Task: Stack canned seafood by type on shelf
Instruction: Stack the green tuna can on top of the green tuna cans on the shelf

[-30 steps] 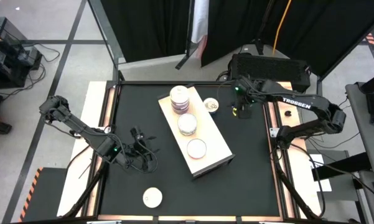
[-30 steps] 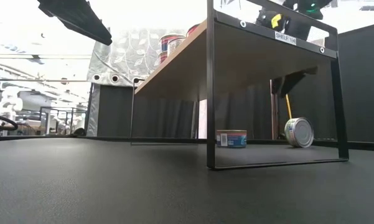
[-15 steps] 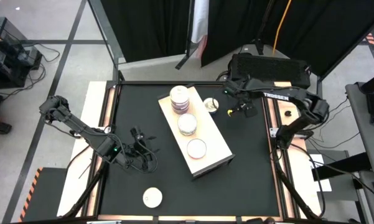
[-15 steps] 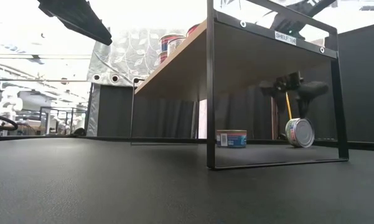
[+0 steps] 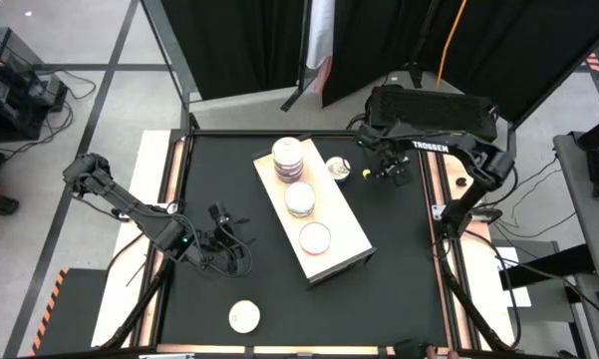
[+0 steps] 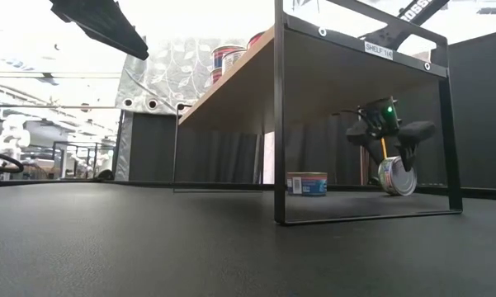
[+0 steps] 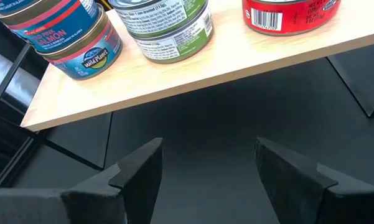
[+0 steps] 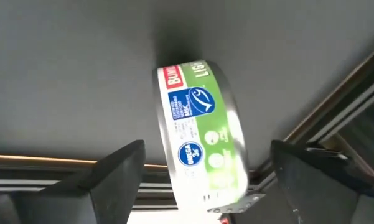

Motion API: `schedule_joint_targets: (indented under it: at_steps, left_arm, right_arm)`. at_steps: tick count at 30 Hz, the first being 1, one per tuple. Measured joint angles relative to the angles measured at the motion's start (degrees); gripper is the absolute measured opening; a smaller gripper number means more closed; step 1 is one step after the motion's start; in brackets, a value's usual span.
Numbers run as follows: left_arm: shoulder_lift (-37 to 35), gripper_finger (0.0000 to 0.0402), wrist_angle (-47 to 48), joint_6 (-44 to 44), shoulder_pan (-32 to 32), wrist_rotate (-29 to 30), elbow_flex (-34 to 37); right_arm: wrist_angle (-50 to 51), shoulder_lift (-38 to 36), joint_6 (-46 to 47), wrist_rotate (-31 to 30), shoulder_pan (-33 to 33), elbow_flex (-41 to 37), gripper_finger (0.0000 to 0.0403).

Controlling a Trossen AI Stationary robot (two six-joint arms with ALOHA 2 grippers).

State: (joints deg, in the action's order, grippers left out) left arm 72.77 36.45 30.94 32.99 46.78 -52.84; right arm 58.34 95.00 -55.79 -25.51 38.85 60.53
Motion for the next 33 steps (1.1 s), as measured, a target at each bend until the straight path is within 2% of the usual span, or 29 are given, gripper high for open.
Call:
schedule_joint_targets:
  at_steps: [4,15,23,28,33]
  left_arm:
    - [0.0,0.0254,0.0,0.0,0.0,0.0,0.0]
    - [0.0,0.0254,0.0,-0.3,0.0,0.0,0.0]
    - [0.0,0.0254,0.0,-0.6,0.0,0.0,0.0]
    - [0.0,0.0254,-0.5,-1.4,0.0,0.0,0.0]
    - [0.0,0.0254,-0.5,-1.4,0.0,0.0,0.0]
  right_arm:
    - [0.0,0.7,0.0,0.5,1.2,0.0,0.0324]
    - [0.0,0.7,0.6,1.6,0.8,0.0,0.0213]
    - [0.2,0.7,5.9,1.9,-1.2,0.0,0.0152]
    - [1.9,0.3,9.8,2.0,-3.1,0.0,0.0135]
    - [4.1,-2.0,14.6,2.0,-5.5,0.0,0.0143]
